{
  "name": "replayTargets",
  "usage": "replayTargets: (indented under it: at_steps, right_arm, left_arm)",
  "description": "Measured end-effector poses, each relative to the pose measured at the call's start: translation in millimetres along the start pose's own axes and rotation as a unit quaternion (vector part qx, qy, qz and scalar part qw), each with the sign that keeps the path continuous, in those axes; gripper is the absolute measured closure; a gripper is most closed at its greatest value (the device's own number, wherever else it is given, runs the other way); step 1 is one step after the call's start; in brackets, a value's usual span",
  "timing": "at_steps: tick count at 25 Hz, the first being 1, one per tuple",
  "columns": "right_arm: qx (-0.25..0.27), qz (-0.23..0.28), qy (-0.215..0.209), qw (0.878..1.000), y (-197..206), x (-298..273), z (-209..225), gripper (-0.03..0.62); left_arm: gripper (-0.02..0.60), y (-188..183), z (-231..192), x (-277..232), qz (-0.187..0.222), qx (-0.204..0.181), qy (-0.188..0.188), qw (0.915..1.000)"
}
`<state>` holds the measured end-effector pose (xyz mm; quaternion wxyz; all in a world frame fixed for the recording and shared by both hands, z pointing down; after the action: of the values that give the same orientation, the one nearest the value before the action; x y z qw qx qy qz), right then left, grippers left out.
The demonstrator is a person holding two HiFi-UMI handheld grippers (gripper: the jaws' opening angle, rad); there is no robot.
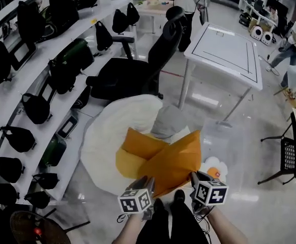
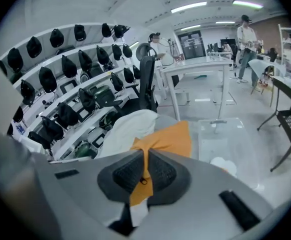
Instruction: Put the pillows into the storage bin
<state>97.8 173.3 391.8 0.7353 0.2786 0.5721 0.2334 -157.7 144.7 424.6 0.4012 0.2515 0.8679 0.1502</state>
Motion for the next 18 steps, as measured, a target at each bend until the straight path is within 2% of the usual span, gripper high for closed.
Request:
replayTargets:
  at_steps: [4, 9, 14, 18]
  right_arm:
    - [-0.004, 0.022, 0.024, 0.999, -6, 33, 21, 0.573]
    - [-0.009, 0.054, 0.053, 0.997, -13, 78, 56, 0.574]
    - [0.018, 0.092, 0.073, 0.993, -35, 121, 83, 0.574]
    - [0.011, 0.115, 0.096, 0.989, -46, 151, 116, 0.575]
  left_arm:
    - [0.459, 5, 34, -16, -0.024, -0.026, 0.029, 0.9990]
    - [0.460, 11, 80, -39, -0.050, -0.084, 0.052, 0.9938]
    - [0.459, 20, 132, -60, -0.065, -0.106, 0.086, 0.9885]
    - [0.460, 27, 166, -73, -0.074, -0.129, 0.107, 0.9831]
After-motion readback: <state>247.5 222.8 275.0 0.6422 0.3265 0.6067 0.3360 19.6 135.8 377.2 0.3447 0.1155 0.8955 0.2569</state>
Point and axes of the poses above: the fingertips, and each gripper's own axes: x backward along the fingers, z to its right, y out of its underside, the point moved 9 cm from there along x, backward along the fingers, and after that the axes turned 15 degrees about x, right-handed, at the moved point
